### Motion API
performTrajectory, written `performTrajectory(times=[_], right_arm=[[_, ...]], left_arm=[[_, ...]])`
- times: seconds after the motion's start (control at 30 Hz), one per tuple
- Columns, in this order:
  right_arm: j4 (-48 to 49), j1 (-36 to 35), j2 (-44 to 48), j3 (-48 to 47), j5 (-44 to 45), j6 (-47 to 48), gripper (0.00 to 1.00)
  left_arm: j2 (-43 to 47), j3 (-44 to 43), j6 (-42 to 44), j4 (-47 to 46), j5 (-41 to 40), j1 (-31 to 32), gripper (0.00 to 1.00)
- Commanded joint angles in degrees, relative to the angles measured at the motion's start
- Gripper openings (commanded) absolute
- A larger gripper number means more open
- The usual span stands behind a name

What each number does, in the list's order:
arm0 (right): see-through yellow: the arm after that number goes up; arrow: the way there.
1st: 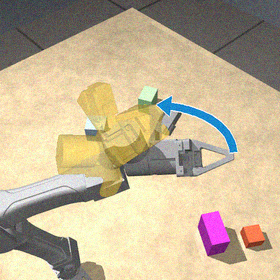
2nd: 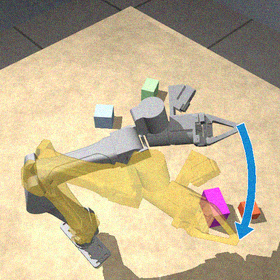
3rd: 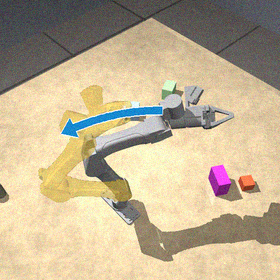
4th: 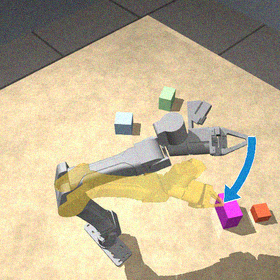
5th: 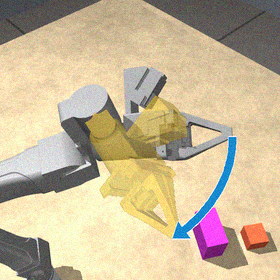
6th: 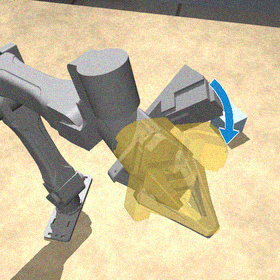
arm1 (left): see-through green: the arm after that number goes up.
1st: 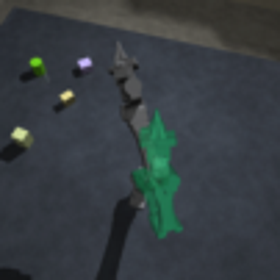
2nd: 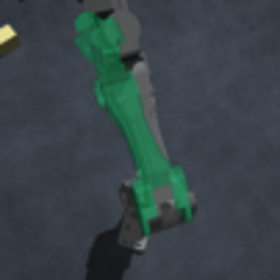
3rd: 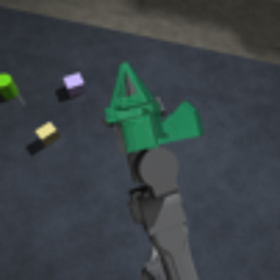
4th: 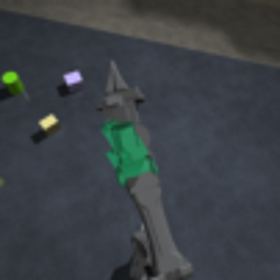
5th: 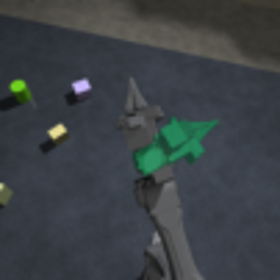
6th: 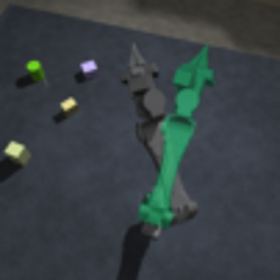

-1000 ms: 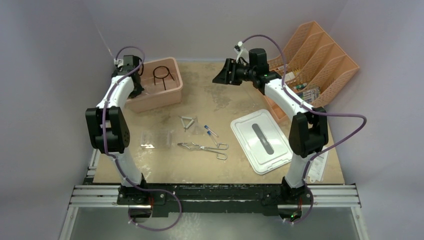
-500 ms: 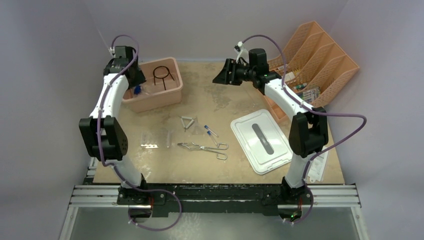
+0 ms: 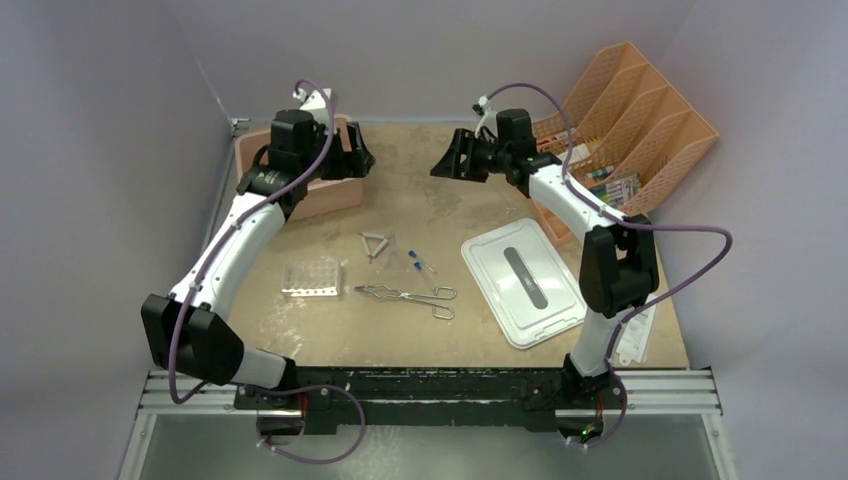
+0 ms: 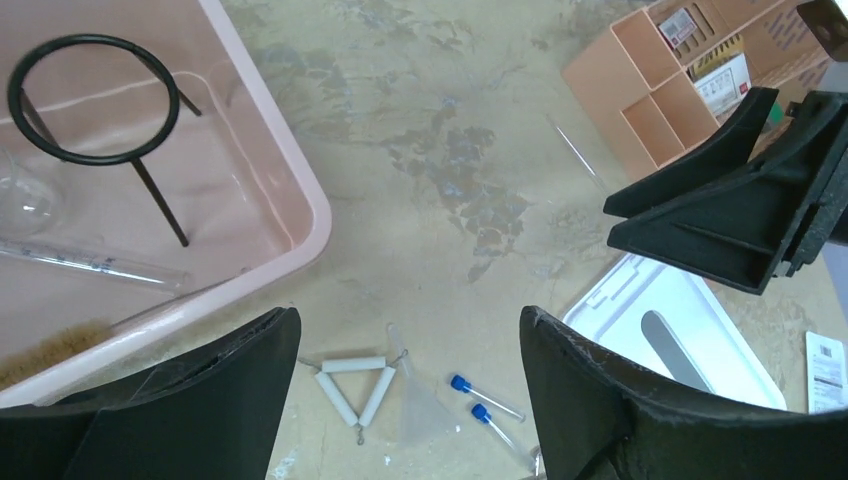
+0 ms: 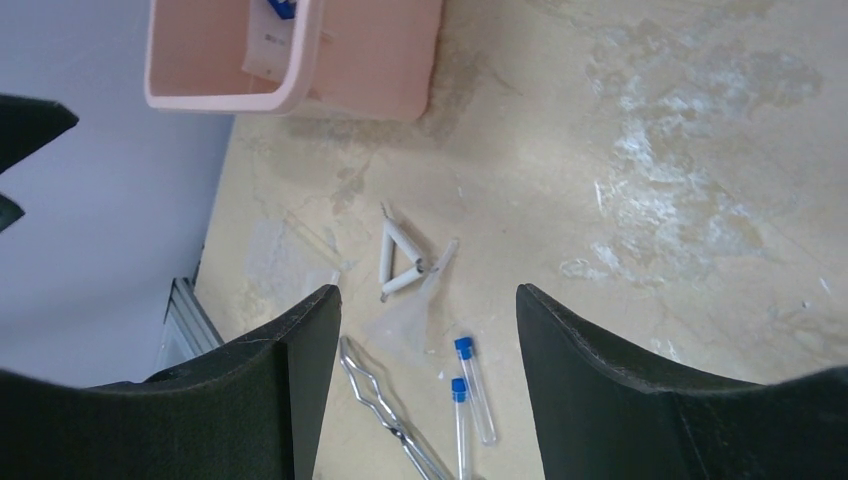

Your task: Organize the chemistry lab equipment

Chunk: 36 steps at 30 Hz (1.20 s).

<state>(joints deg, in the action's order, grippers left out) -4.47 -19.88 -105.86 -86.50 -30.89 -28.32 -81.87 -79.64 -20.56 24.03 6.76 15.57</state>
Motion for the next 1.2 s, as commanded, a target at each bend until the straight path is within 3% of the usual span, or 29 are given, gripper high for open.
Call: performTrajectory(times=[0.0,0.23,0.47,0.67,0.87,1.17], right_arm=[[0.5,-0.2,4.7,1.9,4.0,-1.6,0.67],[-0.2,-0.1,7.3,6.1,11.6,-3.9,0.67],[-2.2,-0.1,10.2,9.3,19.4,-5.5,0.67],[-2.1,-0.1,12.5,11.9,22.2,-5.3,0.66],[-1.0,-0.2,14.2,14.0,24.0,-4.7,0.66],[-0.6,-0.1,15.6,15.7,24.1,-3.7,0.66]], left_arm=[[1.8,3.5,-0.3,-5.5,4.1,1.4,0.8],[0.8,10.0,-2.8,-6.3,1.2,6.4,0.79],[-7.0,10.3,-8.6,-3.0,-10.2,11.7,0.64],[-18.5,6.3,-13.0,2.5,-11.0,12.7,0.45],[-24.1,2.8,-14.4,8.8,-12.6,12.9,0.41],[-27.5,1.1,-14.7,11.4,-7.6,13.3,0.35]])
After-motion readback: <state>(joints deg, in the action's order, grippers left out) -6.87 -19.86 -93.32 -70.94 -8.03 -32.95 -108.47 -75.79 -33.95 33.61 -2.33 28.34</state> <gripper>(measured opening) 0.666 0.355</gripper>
